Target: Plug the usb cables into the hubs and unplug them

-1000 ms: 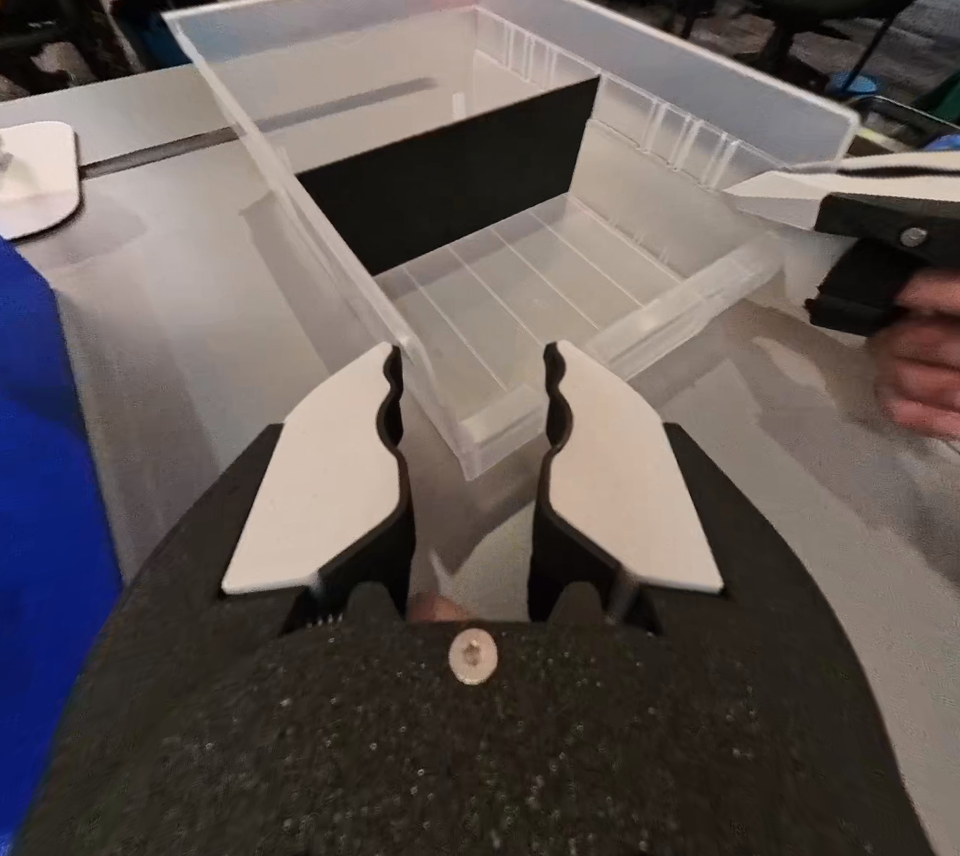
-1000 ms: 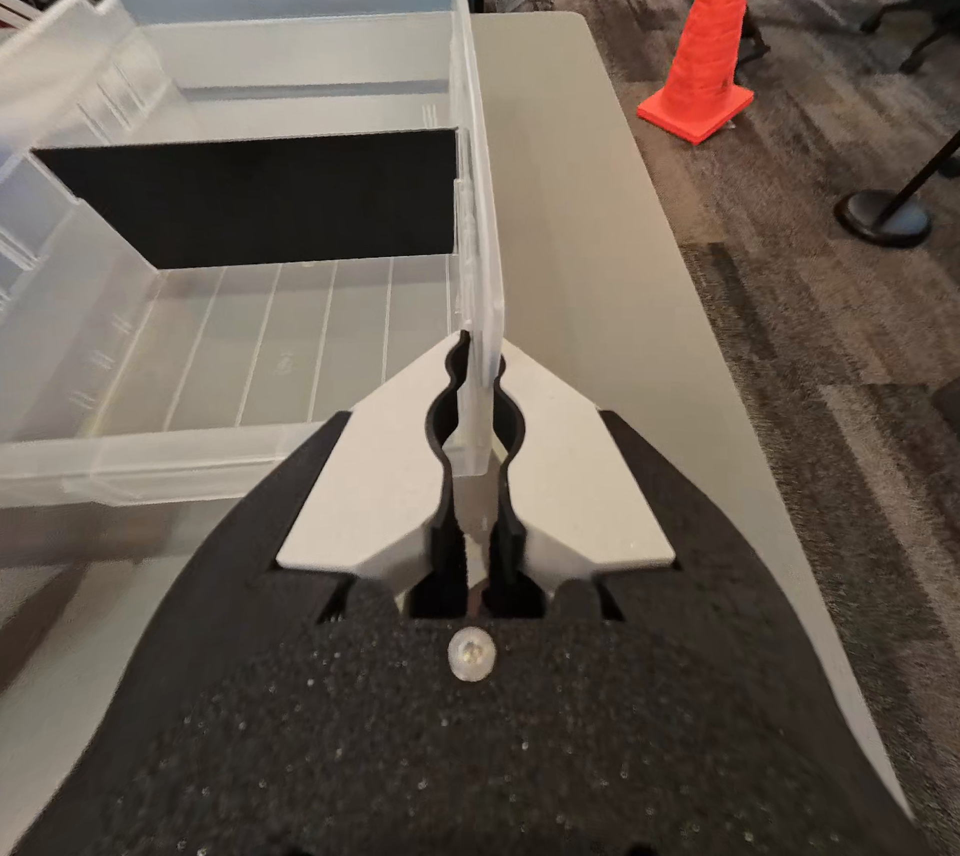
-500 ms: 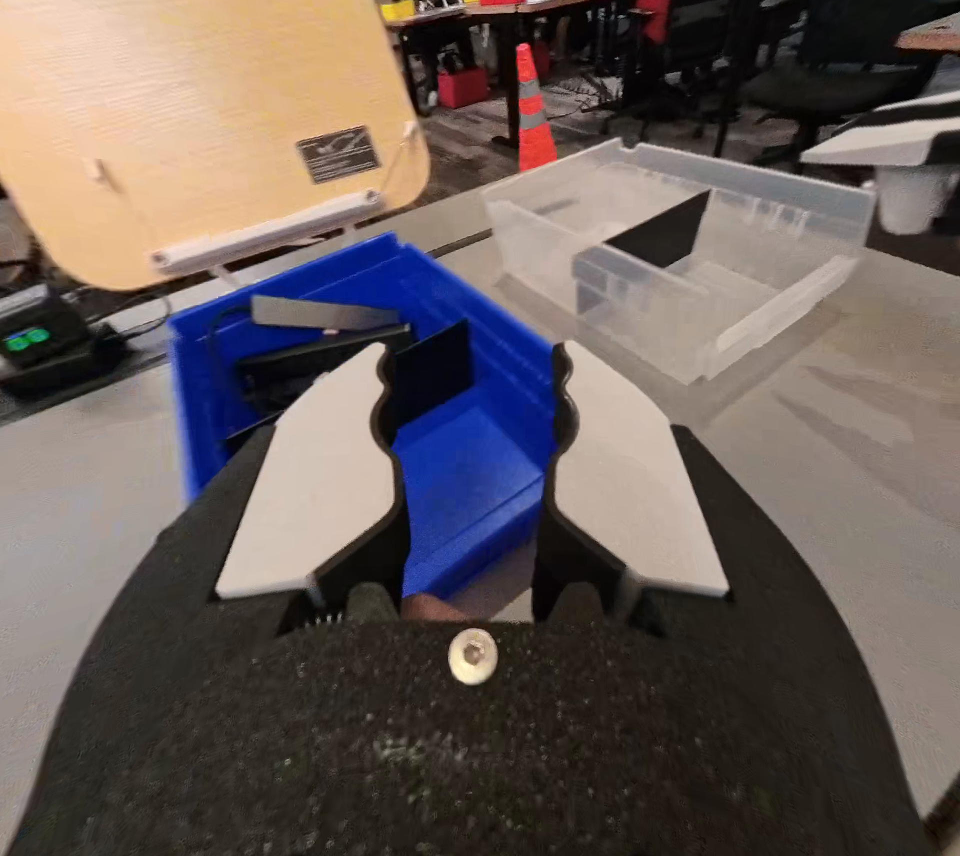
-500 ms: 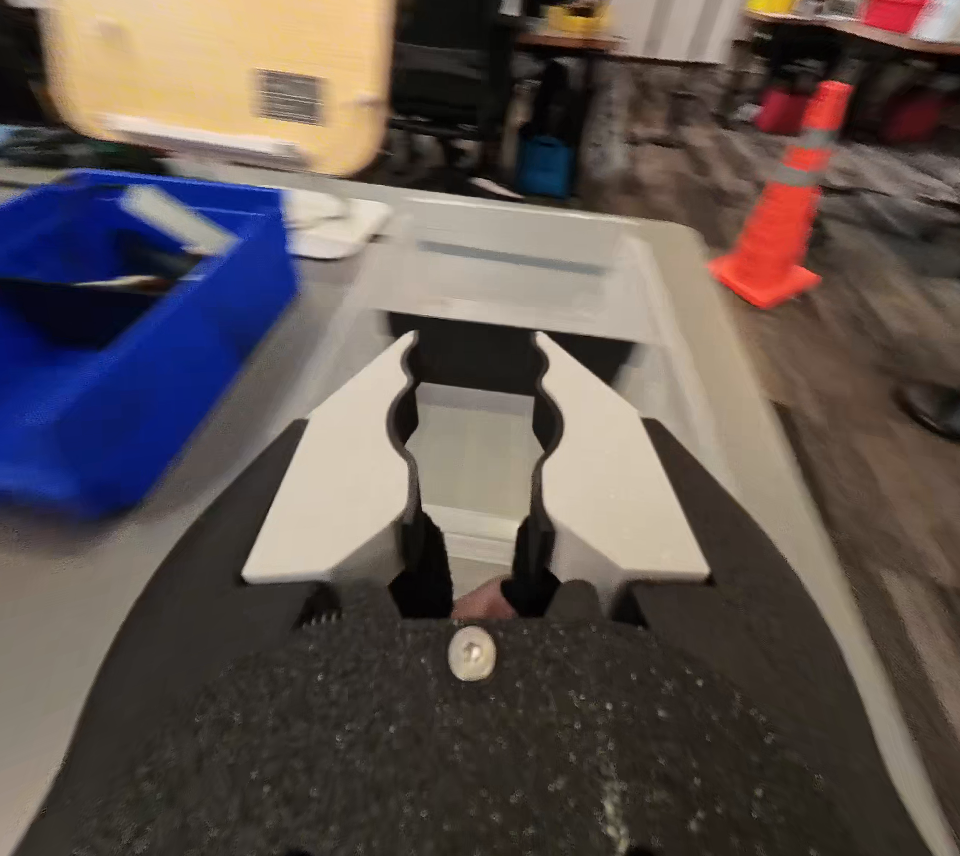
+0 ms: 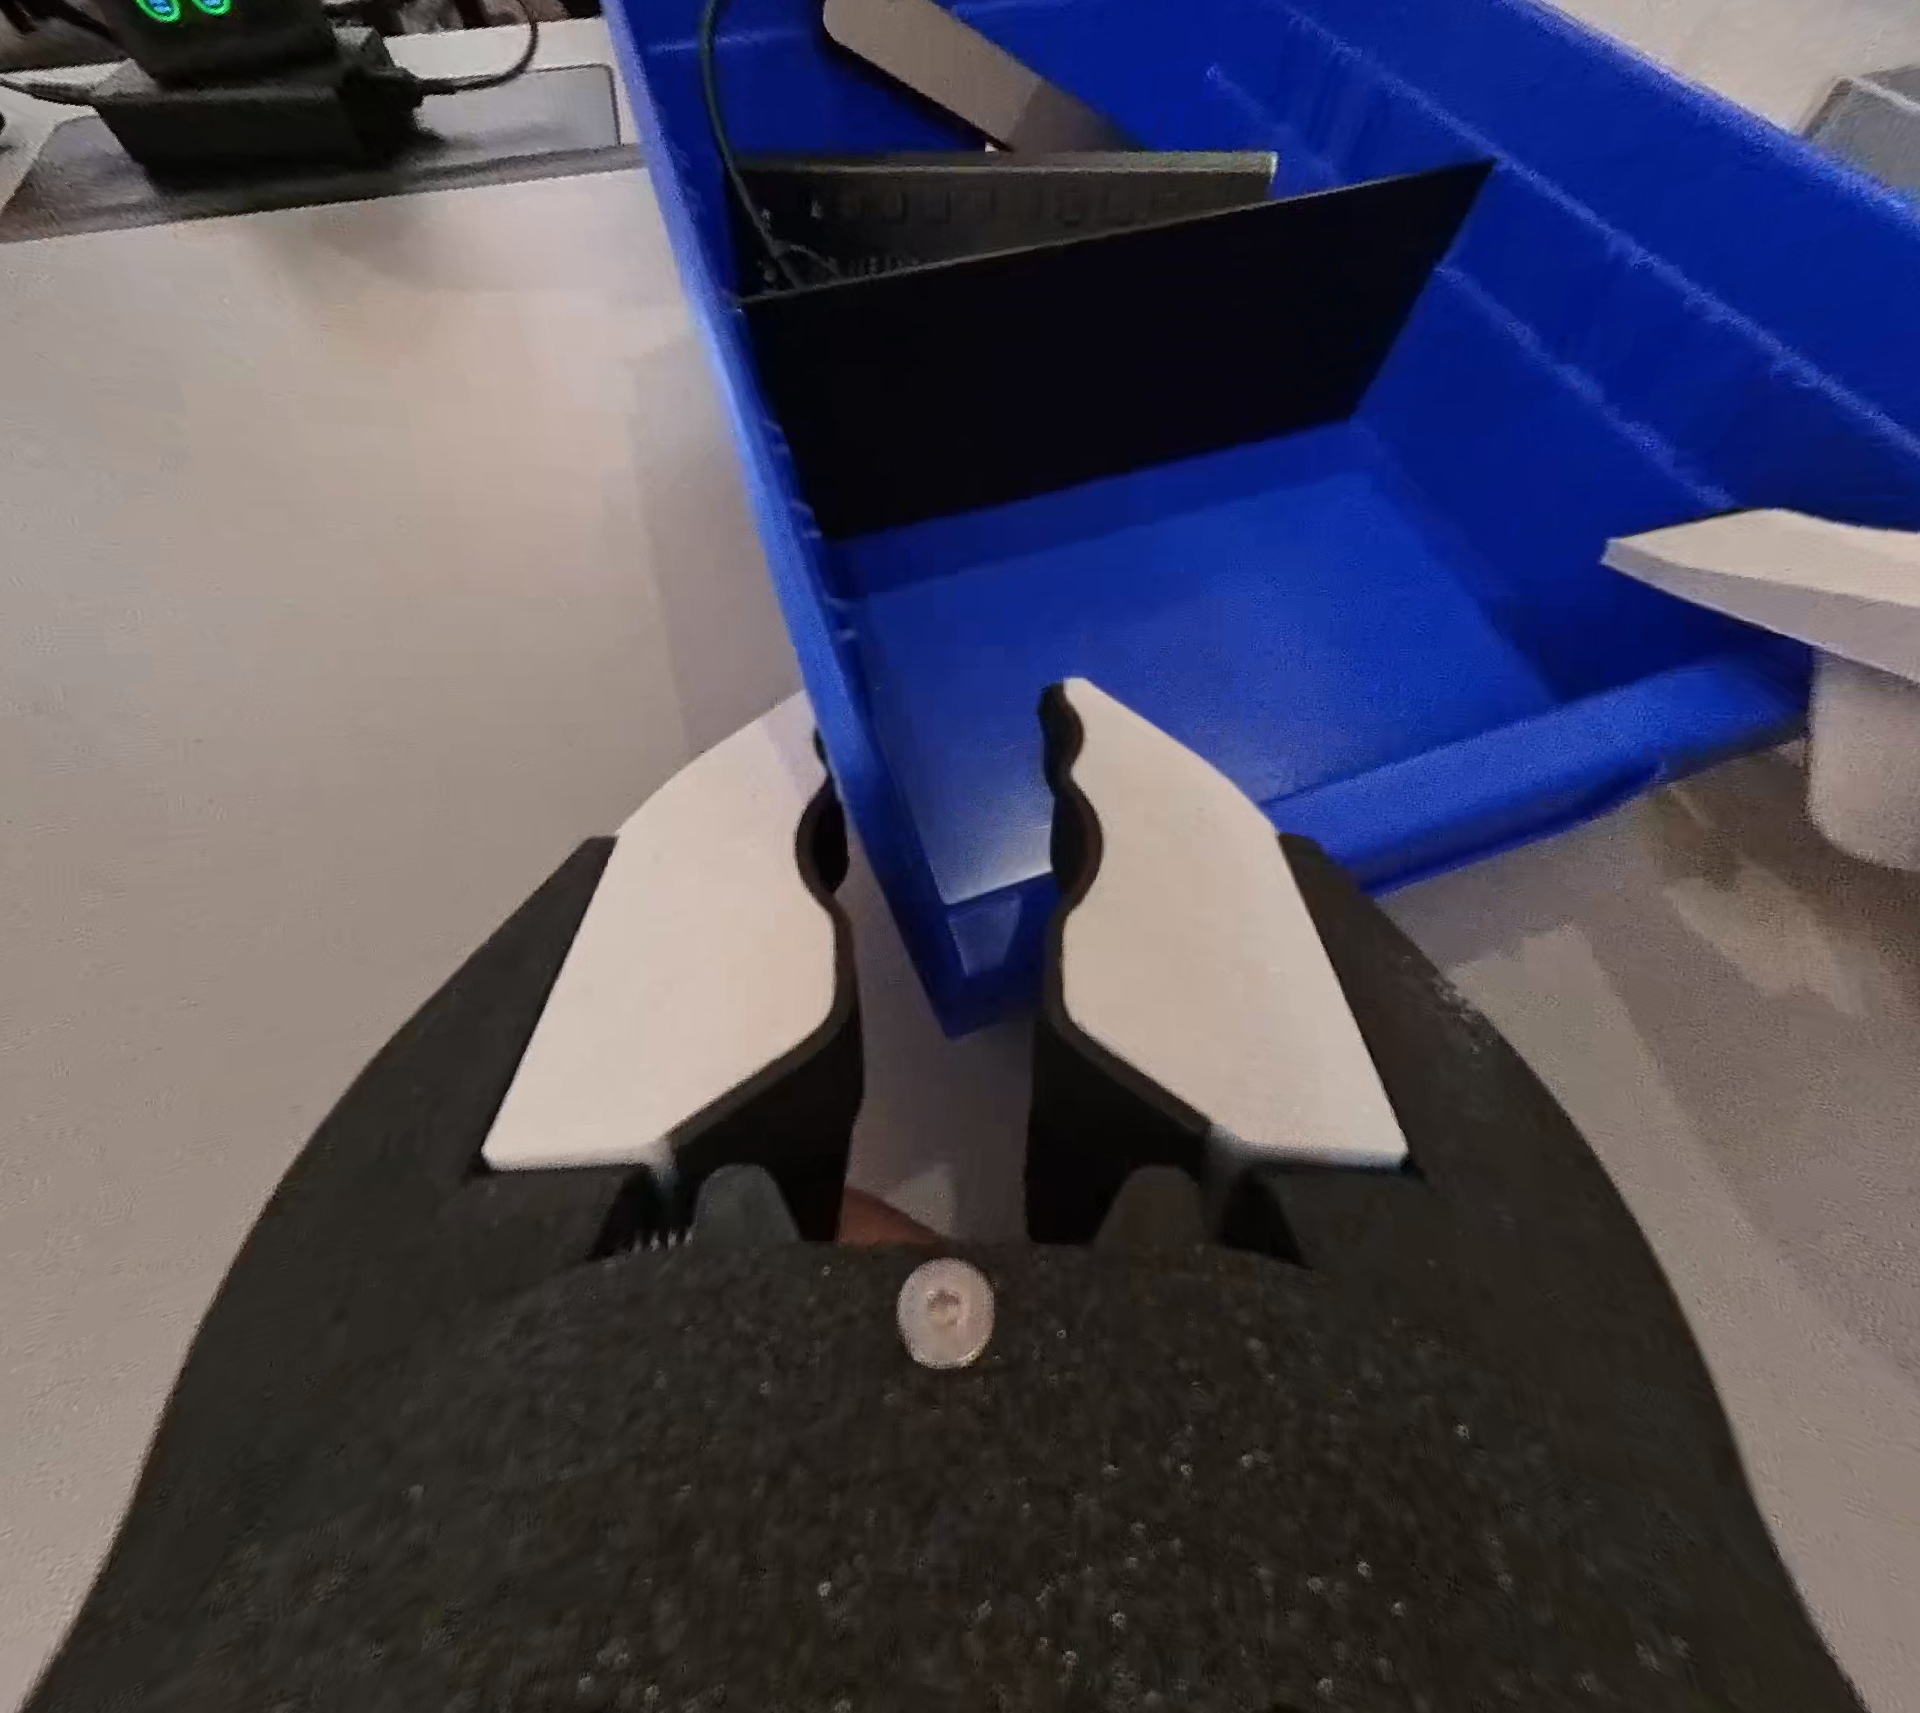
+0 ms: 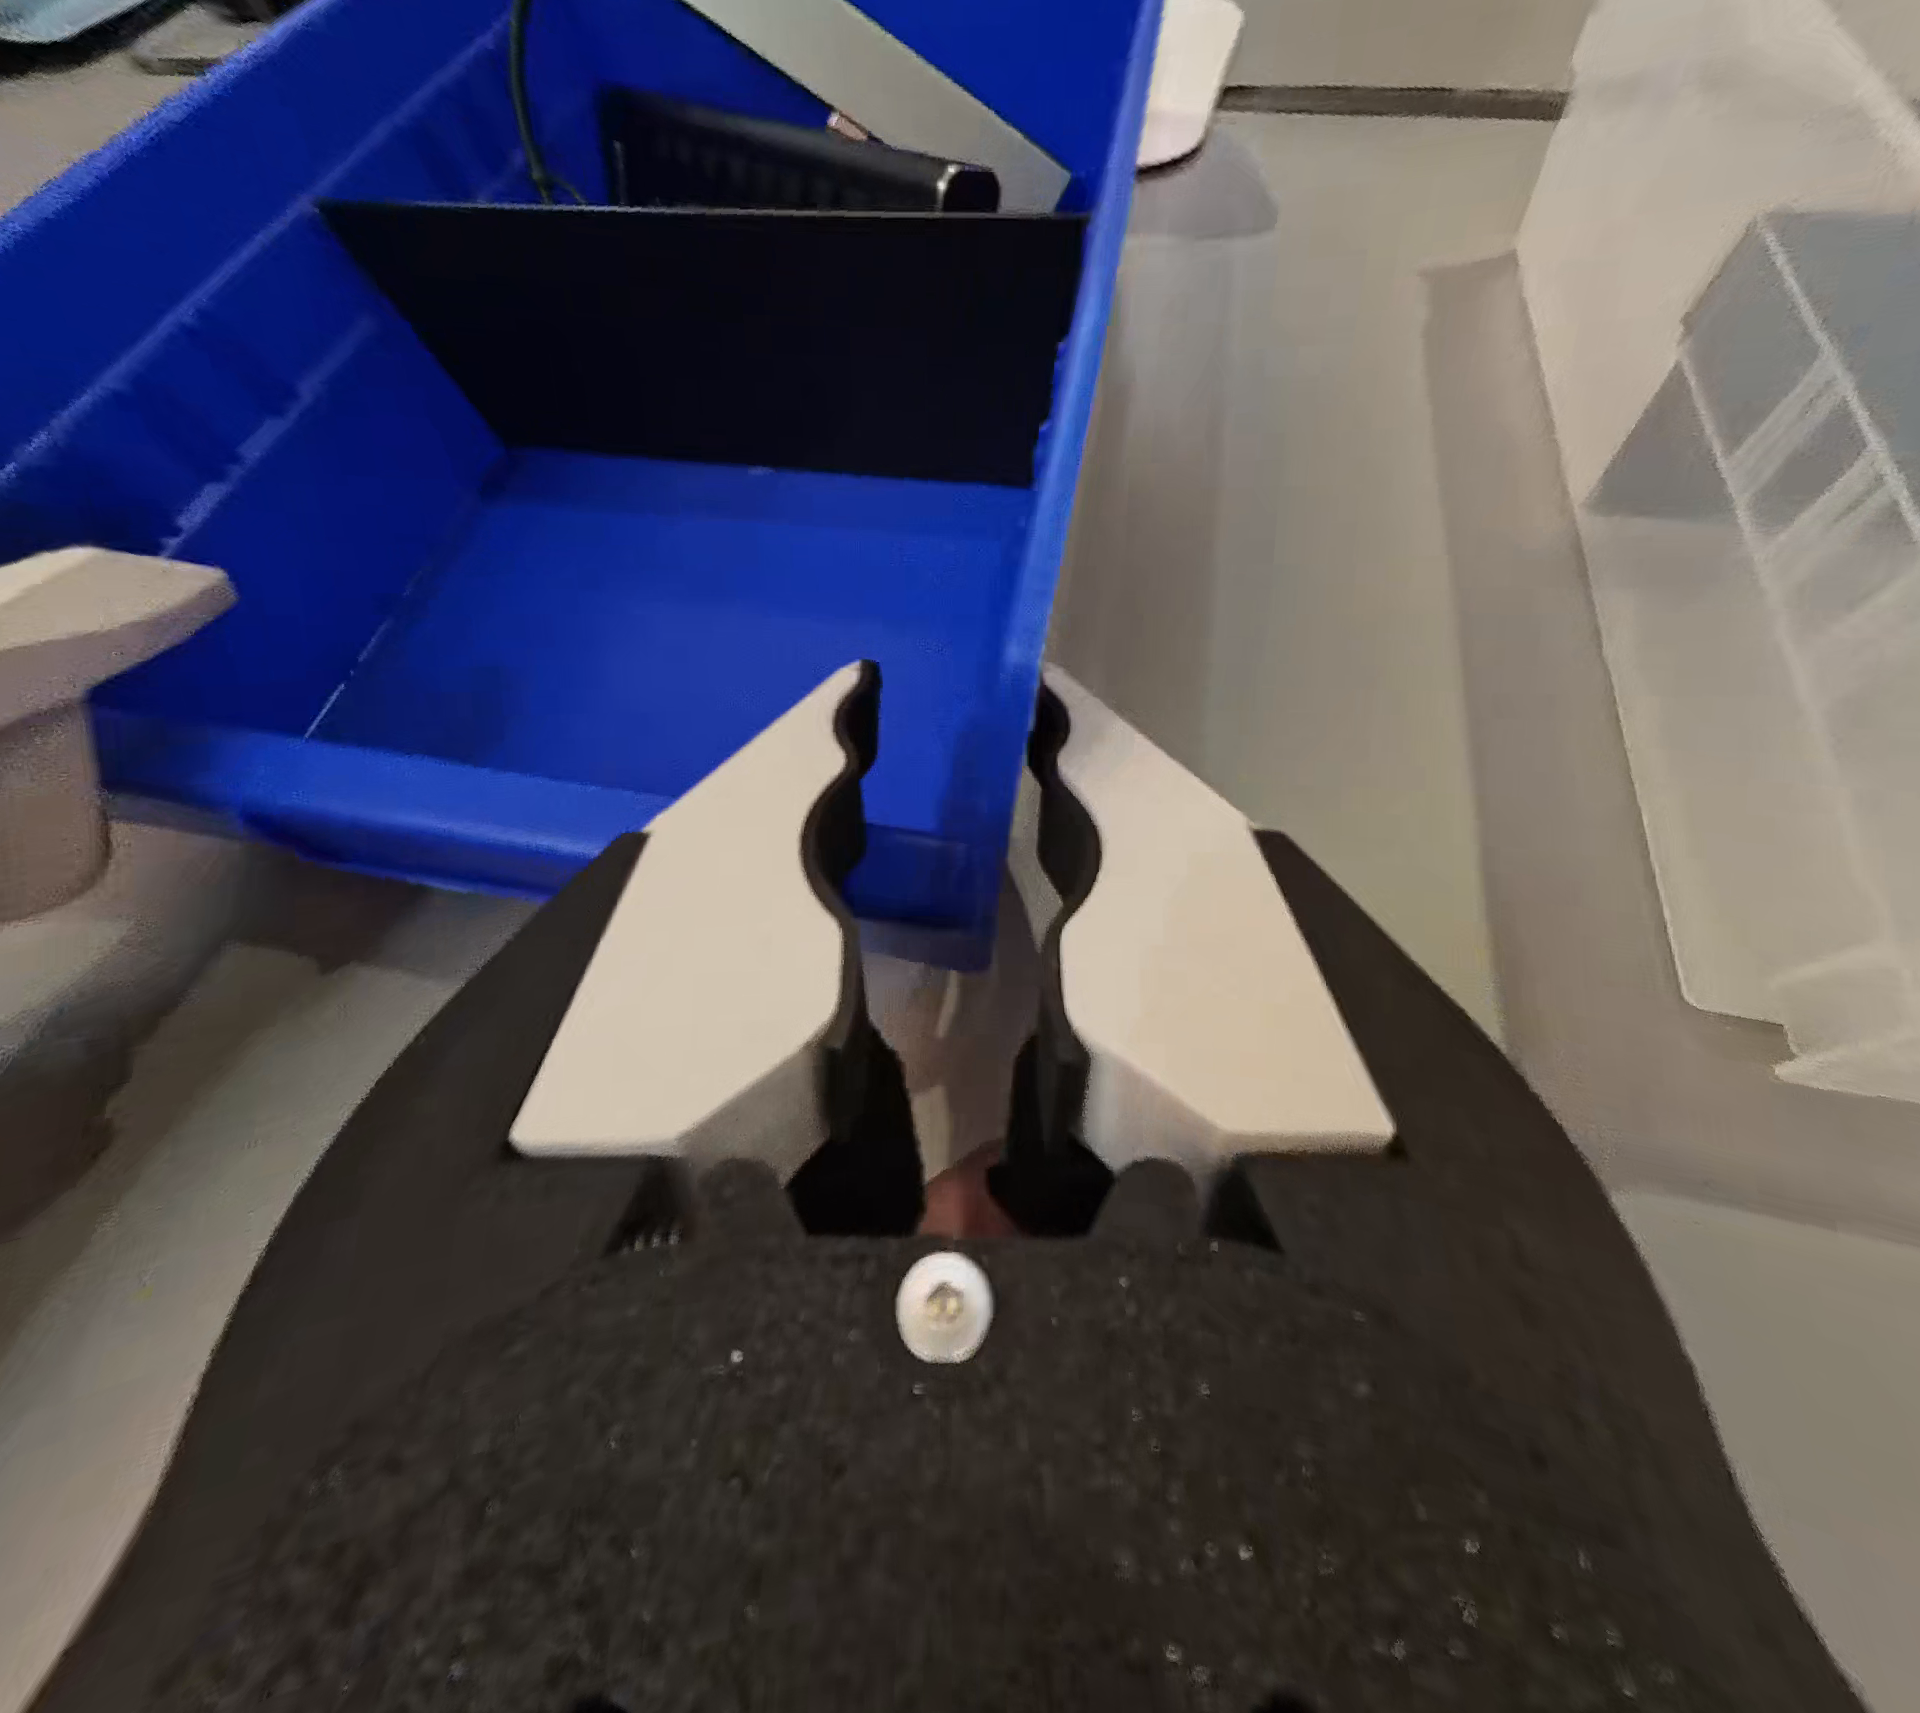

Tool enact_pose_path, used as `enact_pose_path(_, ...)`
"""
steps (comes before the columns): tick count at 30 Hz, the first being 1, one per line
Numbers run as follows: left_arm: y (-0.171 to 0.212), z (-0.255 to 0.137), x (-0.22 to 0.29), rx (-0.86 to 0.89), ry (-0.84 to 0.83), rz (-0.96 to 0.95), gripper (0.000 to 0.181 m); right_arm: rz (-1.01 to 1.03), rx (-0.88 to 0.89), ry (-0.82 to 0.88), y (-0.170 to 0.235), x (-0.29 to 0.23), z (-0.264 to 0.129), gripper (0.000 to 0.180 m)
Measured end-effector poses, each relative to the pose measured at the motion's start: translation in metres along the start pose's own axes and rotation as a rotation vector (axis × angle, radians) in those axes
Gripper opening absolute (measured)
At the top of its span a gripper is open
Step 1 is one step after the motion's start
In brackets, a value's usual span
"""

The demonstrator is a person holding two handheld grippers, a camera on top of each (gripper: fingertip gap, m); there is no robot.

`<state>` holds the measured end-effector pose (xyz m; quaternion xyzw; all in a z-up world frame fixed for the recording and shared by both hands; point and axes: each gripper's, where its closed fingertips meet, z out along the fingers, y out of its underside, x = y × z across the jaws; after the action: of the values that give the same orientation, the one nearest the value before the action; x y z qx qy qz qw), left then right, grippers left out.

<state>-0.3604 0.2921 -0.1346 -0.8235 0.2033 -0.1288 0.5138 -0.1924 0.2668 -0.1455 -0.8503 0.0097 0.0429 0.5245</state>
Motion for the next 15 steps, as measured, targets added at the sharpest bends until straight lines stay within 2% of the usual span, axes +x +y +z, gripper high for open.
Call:
enact_pose_path(1,-0.002,0.001,-0.005,-0.002,-0.019,-0.026,0.029,0.003,-0.002,0.045,-0.002,0.003,0.002,0.025)
enact_pose_path(2,-0.004,0.001,-0.011,-0.005,-0.040,-0.044,0.013,0.015,-0.008,0.091,-0.003,0.007,0.004,0.022)
enact_pose_path(3,-0.005,0.001,-0.016,-0.009,-0.061,-0.033,0.007,0.040,-0.015,0.133,-0.004,0.010,0.002,0.006)
enact_pose_path(4,-0.005,0.000,-0.021,-0.014,-0.077,-0.018,0.004,0.047,-0.006,0.142,-0.007,0.007,0.001,0.004)
enact_pose_path(10,-0.018,-0.017,-0.072,-0.008,-0.095,-0.019,0.003,0.036,0.047,0.206,-0.023,-0.044,0.003,0.003)
enact_pose_path(15,-0.021,-0.048,-0.176,0.061,-0.096,-0.009,0.003,-0.057,0.097,0.114,-0.039,-0.148,0.029,0.003)
